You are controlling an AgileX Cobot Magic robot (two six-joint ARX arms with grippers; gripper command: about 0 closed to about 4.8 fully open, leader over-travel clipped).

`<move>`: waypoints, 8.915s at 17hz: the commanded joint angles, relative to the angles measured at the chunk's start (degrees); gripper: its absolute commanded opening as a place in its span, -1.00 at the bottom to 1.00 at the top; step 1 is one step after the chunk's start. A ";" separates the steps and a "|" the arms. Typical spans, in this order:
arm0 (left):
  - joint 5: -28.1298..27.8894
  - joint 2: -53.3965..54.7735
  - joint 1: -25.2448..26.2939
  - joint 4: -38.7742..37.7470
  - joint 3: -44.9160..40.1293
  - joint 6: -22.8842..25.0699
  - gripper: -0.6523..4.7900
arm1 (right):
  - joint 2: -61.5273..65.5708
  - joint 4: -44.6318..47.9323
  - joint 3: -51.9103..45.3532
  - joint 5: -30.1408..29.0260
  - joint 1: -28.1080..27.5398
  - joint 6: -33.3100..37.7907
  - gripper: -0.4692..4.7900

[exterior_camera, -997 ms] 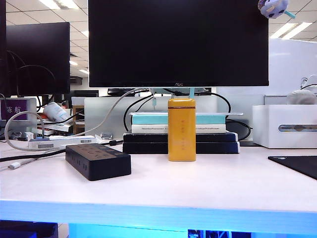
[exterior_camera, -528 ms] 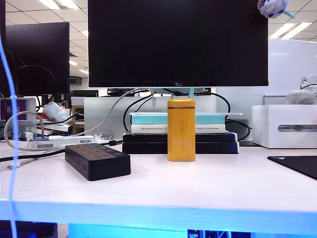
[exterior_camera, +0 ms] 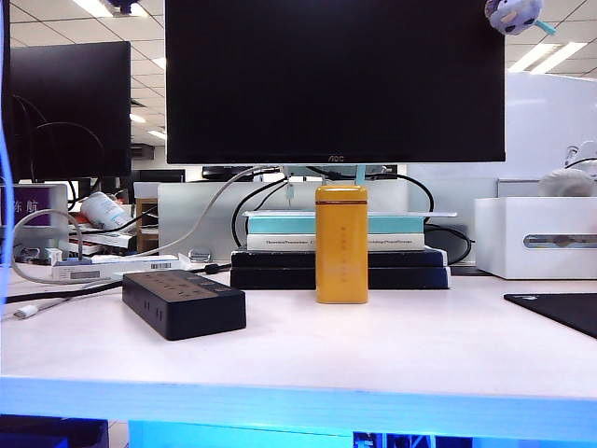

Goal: Plug the white charger into the left socket.

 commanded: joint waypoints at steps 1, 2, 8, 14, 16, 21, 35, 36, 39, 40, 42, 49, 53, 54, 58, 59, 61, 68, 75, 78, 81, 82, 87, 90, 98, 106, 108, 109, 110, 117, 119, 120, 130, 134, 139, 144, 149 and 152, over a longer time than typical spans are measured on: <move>1.46 4.17 0.59 2.89 2.40 -0.20 -0.44 | 0.61 0.92 0.31 3.08 3.21 -3.78 1.00; 1.29 5.49 0.72 3.10 3.17 -0.15 -0.44 | 1.20 0.79 0.26 3.48 3.34 -4.26 1.00; 4.00 7.06 1.88 4.92 3.91 2.62 -0.44 | 3.82 3.65 0.24 3.56 3.37 -5.73 1.00; 4.26 7.06 1.84 5.09 3.91 1.49 -0.44 | 6.75 7.85 0.24 1.36 7.26 -8.04 1.00; 4.28 7.06 1.84 5.05 3.91 1.11 -0.44 | 7.67 8.63 0.24 1.90 9.49 -8.98 1.00; 4.35 7.04 1.79 5.92 3.93 -0.17 -0.44 | 10.75 13.29 0.24 5.75 11.93 -9.75 1.00; 4.31 7.02 1.79 6.21 3.93 -0.85 -0.44 | 11.45 15.58 0.24 8.24 11.85 -7.26 0.09; 4.24 7.04 1.90 6.23 3.93 -1.03 -0.44 | 11.43 15.56 0.24 8.00 11.85 -7.08 0.09; 4.13 7.04 2.23 6.27 3.93 -1.18 -0.44 | 11.41 15.96 0.26 6.73 11.85 -6.73 0.09; 4.07 7.04 2.23 6.29 3.93 -1.20 -0.43 | 11.39 15.96 0.26 6.67 11.85 -6.73 0.09; 4.07 7.04 2.25 6.34 3.93 -1.22 -0.43 | 11.17 16.00 0.31 6.56 11.85 -6.75 0.09; 3.87 7.04 2.27 7.15 3.91 -1.27 -0.40 | 10.36 16.00 0.31 7.19 11.80 -6.78 0.09; 1.22 7.04 2.27 7.17 3.91 -1.22 -0.46 | 10.36 16.00 0.31 7.19 11.80 -6.75 0.09; 1.22 7.04 2.27 7.17 3.91 -1.22 -0.46 | 10.36 16.00 0.31 7.19 11.80 -6.75 0.09; -3.37 7.04 2.27 6.69 3.91 -2.99 1.00 | 10.38 15.89 0.31 7.15 11.85 -6.71 0.09; -4.04 7.04 2.27 6.56 3.91 -2.99 1.00 | 10.38 15.91 0.31 6.93 11.85 -6.71 0.09; -3.85 7.04 3.13 6.54 3.93 -3.80 1.00 | 10.38 15.91 0.31 2.75 11.82 -6.69 0.09; -1.53 6.62 10.36 6.95 3.93 -10.23 1.00 | 10.40 15.61 0.31 3.15 11.80 -3.52 0.09; -5.86 6.08 13.09 7.17 3.91 -10.45 1.00 | 11.04 15.50 0.26 12.55 11.85 -5.73 0.09; -9.62 5.95 14.86 7.21 3.93 -10.43 1.00 | 13.35 15.78 0.22 19.12 13.31 -5.75 0.09; -11.47 5.68 14.93 7.19 3.93 -10.43 1.00 | 16.59 16.76 0.22 26.27 15.65 -5.88 0.09; -11.76 5.57 14.93 7.21 3.93 -10.25 1.00 | 18.34 18.21 0.22 28.68 16.61 -5.88 0.09; -11.80 5.57 15.12 7.17 3.93 -10.45 1.00 | 23.52 22.25 0.22 30.34 17.33 -5.64 0.09; -11.54 5.57 15.12 7.19 3.93 -10.45 1.00 | 27.17 24.02 0.13 35.69 17.66 -5.09 0.09; -11.58 5.57 15.12 7.15 3.91 -10.71 1.00 | 31.41 27.61 -5.95 43.85 18.91 -1.33 0.09; -11.15 5.57 15.12 7.15 3.91 -11.28 1.00 | 31.39 39.93 -13.97 43.95 18.93 3.28 0.09; -11.13 5.57 15.12 7.15 3.91 -11.30 1.00 | 31.34 38.84 -13.97 44.06 19.12 3.56 0.09; -11.13 5.57 15.12 7.13 3.91 -11.32 1.00 | 31.32 37.59 -13.97 46.14 19.76 3.54 0.09; -11.13 5.57 15.12 7.13 3.91 -11.32 1.00 | 31.17 36.57 -13.97 47.17 19.93 3.52 0.09; -10.23 5.57 15.08 7.13 3.91 -11.32 1.00 | 31.26 38.64 -17.64 49.22 21.09 4.68 0.09; -10.23 5.57 15.08 7.13 3.89 -11.32 1.00 | 31.58 39.71 -17.64 49.29 21.03 4.68 0.09; -10.23 5.57 15.08 7.13 3.89 -11.32 1.00 | 31.87 40.39 -17.64 49.42 20.87 4.70 0.09; -10.05 5.57 15.08 5.88 3.89 -11.30 1.00 | 33.22 34.40 -17.64 54.40 20.94 4.42 0.09; -10.08 5.57 15.04 5.86 3.89 -11.30 1.00 | 33.22 32.81 -17.64 53.81 21.20 4.46 0.09; -10.08 5.57 15.04 5.88 3.91 -11.28 1.00 | 31.65 29.77 -17.64 52.59 21.70 4.66 0.09; -10.08 5.57 15.04 5.86 3.89 -11.30 1.00 | 31.47 29.66 -17.64 52.63 22.23 4.90 0.09; -10.08 5.57 15.04 5.40 3.89 -11.32 1.00 | 34.67 28.85 -17.66 52.63 22.25 5.07 0.09; -10.05 5.57 15.04 4.87 3.89 -11.32 1.00 | 34.71 26.27 -17.64 52.61 22.34 5.05 0.09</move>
